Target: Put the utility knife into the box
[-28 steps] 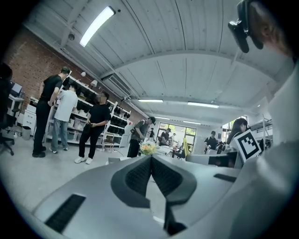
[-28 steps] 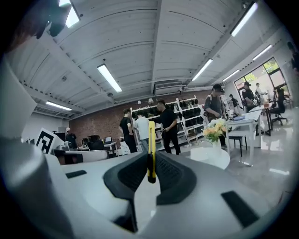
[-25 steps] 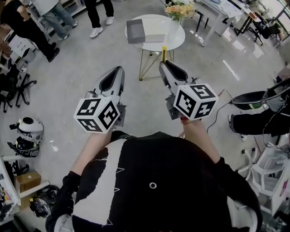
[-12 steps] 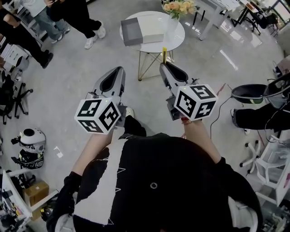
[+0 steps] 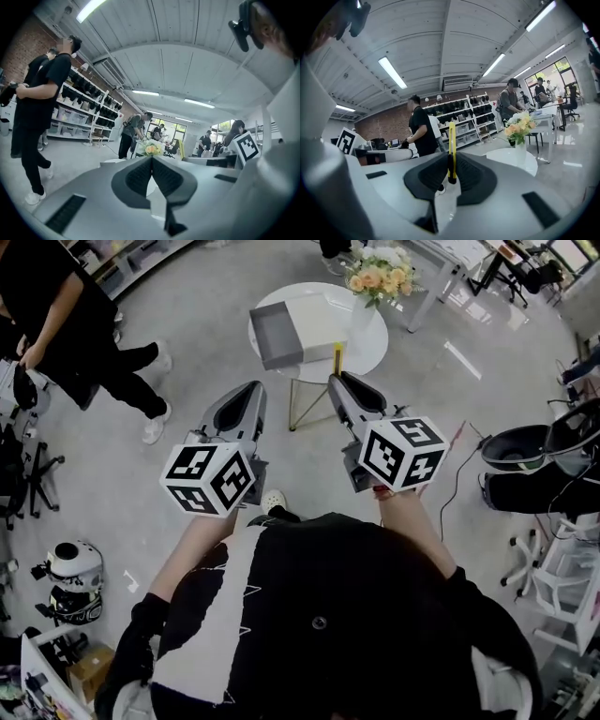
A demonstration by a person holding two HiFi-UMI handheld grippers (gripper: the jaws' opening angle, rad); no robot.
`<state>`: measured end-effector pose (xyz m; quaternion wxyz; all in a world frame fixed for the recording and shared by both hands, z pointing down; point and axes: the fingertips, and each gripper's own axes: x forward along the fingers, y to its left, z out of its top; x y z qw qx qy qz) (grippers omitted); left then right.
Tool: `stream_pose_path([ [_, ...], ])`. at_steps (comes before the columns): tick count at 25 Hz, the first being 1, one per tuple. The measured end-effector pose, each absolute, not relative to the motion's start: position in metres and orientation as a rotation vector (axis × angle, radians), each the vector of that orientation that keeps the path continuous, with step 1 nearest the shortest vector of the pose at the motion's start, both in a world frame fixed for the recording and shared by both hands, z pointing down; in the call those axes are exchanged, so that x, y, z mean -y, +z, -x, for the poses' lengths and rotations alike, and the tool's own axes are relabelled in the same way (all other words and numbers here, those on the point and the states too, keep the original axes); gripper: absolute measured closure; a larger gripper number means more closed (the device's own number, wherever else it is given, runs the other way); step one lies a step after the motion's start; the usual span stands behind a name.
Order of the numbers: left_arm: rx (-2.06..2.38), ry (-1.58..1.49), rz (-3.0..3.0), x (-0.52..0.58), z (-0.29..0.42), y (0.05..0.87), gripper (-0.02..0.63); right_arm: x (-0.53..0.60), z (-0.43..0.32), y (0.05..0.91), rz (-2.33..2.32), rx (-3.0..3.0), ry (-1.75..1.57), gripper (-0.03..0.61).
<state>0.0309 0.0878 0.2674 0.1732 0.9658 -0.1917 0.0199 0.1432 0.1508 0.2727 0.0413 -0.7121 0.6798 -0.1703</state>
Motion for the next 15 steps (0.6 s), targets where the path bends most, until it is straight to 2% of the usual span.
stream_pose_path([
  [15, 0.538, 0.065, -2.697, 0.047, -0.037, 0.285, 0.603, -0.020, -0.161, 0.285, 2.219, -2.046, -0.558, 0.522],
])
